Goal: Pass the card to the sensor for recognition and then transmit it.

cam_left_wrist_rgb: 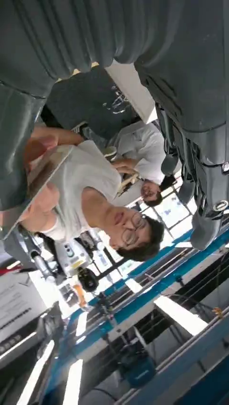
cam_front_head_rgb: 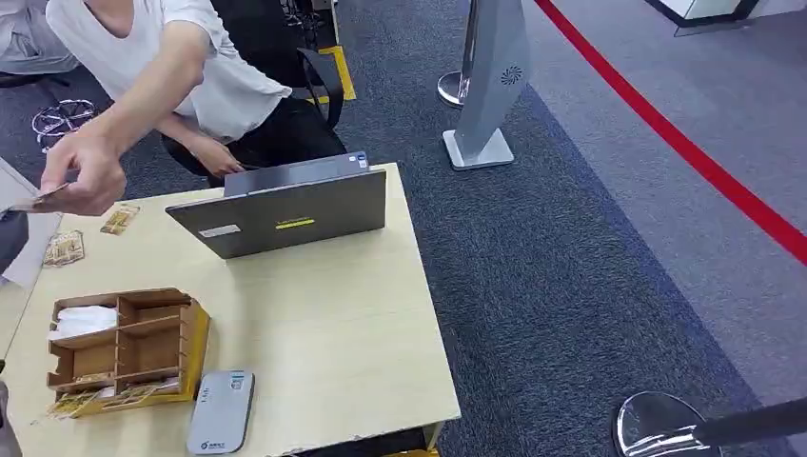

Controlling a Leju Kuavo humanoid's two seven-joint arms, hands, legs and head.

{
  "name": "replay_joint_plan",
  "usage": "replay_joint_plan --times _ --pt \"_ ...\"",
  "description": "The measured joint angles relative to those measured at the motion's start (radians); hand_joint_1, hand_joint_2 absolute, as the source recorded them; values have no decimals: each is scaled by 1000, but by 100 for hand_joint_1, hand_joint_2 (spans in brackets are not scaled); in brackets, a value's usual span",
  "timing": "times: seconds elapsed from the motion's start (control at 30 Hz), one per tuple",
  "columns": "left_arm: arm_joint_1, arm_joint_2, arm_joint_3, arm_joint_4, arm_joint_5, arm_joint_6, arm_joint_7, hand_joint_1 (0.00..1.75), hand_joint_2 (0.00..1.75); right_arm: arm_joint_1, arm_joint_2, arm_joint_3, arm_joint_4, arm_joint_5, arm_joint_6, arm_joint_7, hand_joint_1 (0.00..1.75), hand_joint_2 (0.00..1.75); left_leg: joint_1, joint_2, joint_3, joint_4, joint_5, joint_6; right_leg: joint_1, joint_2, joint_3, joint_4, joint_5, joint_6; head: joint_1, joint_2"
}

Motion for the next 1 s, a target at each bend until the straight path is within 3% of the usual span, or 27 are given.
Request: replay_joint_plan --times 0.27,0.3,0.87,1.0 --pt "-110 68 -137 29 -146 -115 127 3 175 -14 -5 -41 13 54 7 -2 0 175 0 0 0 0 0 0 0 0 0 0 1 1 0 0" --pt "-124 77 -153 32 -166 -130 145 175 175 -15 -6 -47 15 59 8 -2 0 175 0 0 0 0 0 0 0 0 0 0 1 1 0 0" --pt "-358 236 -448 98 -475 -379 417 175 175 -43 -13 -145 30 189 17 -11 0 175 0 1 0 0 1 1 0 2 -1 1 1 1 0 0" --pt "-378 250 -470 102 -495 -396 435 175 175 -45 -14 -153 31 201 18 -12 0 175 0 1 0 0 1 1 0 2 -1 1 1 1 0 0"
